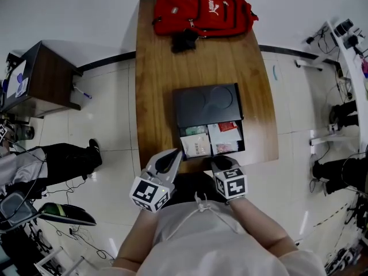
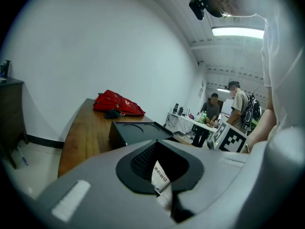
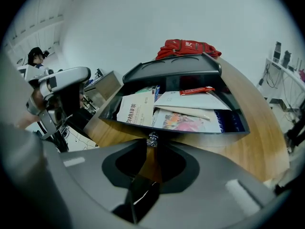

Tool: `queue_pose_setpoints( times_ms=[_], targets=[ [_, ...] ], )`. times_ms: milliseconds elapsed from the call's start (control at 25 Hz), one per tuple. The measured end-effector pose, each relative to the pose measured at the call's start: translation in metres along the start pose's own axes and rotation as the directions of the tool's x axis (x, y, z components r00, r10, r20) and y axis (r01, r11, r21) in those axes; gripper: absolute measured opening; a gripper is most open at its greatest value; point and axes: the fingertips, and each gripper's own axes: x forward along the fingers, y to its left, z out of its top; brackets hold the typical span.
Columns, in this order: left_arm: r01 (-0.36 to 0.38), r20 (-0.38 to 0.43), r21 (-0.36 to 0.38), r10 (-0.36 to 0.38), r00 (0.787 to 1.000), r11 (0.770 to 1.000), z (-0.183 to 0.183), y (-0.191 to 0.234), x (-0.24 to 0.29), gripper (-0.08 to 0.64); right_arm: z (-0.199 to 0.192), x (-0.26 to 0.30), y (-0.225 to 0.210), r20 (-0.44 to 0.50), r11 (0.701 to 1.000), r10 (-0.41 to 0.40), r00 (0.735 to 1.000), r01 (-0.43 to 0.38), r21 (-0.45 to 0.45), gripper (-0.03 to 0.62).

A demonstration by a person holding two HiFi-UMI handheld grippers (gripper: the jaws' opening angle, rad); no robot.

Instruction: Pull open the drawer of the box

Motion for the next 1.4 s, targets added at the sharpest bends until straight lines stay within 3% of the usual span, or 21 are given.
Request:
queue_pose_setpoints(
  times_ms=[360, 480, 640, 760, 1000, 1280, 1400],
  targets=[
    [0.017, -0.017, 0.020, -0.017, 1.000, 1.000, 0.000, -0.007, 0.000, 0.006, -0.004, 0.001, 0.002, -0.014, 0.999, 0.037, 0.999, -0.037, 0.022, 0.078],
    [0.014, -0.014, 0.030, -0.014, 1.000, 0.999, 0.004, -0.007, 0.000, 0.006, -0.004, -0.010, 0.005, -0.002, 0.996, 0.066, 0.998, -0.066, 0.059, 0.127],
    [-0.001, 0.018, 0.054, 0.000, 1.000, 0.999, 0.026, -0.002, -0.001, 0.006, 0.022, -0.051, 0.007, 0.095, 0.993, 0.105, 0.990, -0.110, 0.051, 0.108],
    [-0.020, 0.056, 0.070, 0.016, 0.998, 0.997, 0.045, 0.000, 0.002, 0.006, 0.065, -0.082, -0.004, 0.249, 0.997, 0.078, 0.965, -0.075, -0.021, 0.013],
    [-0.022, 0.120, 0.101, 0.010, 0.993, 0.995, 0.068, -0.023, 0.004, 0.006, 0.122, -0.121, -0.005, 0.440, 0.983, 0.080, 0.894, 0.004, -0.186, 0.005],
    [0.012, 0.132, 0.129, -0.029, 0.991, 0.992, 0.071, -0.057, -0.008, 0.006, 0.126, -0.149, 0.005, 0.523, 0.982, 0.081, 0.849, 0.021, -0.187, 0.005],
    [0.013, 0.139, 0.141, -0.032, 0.990, 0.990, 0.068, -0.070, -0.022, 0.006, 0.113, -0.161, 0.017, 0.526, 0.978, 0.095, 0.845, 0.020, -0.210, 0.005]
  ],
)
